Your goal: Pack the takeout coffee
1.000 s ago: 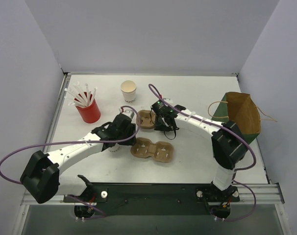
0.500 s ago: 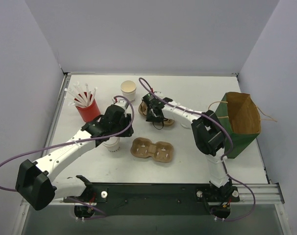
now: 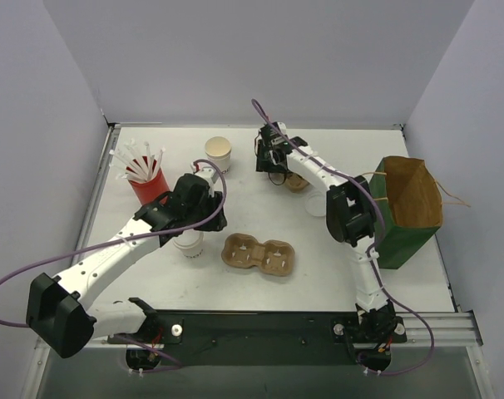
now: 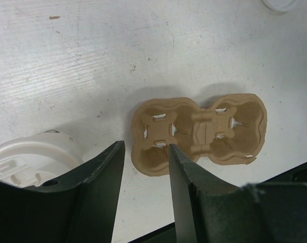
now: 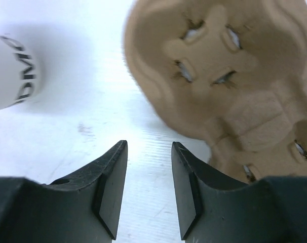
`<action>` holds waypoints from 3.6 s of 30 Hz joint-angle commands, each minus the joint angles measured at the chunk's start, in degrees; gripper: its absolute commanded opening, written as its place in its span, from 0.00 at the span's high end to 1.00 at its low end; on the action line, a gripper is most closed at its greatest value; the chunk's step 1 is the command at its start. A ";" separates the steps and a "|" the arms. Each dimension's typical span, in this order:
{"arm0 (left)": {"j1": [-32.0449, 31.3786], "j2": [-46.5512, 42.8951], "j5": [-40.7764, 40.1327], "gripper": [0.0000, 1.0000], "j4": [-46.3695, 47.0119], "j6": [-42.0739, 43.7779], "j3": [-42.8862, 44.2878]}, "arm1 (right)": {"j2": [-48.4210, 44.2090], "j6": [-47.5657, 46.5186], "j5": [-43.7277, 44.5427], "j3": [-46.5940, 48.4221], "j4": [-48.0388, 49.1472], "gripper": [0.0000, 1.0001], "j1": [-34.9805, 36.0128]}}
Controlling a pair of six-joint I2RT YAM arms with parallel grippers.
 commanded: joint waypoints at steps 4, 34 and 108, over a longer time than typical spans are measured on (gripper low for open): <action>-2.77 1.67 4.13 0.48 2.52 0.35 1.45 | -11.72 1.10 -2.46 1.94 -7.75 0.61 4.33; -21.67 30.58 -8.26 0.23 2.43 -0.09 13.40 | -69.66 6.56 17.67 -21.00 -32.80 0.48 0.56; -9.72 10.82 0.28 0.68 -14.87 15.29 41.96 | -65.72 0.41 6.75 -24.52 -36.66 1.00 -14.76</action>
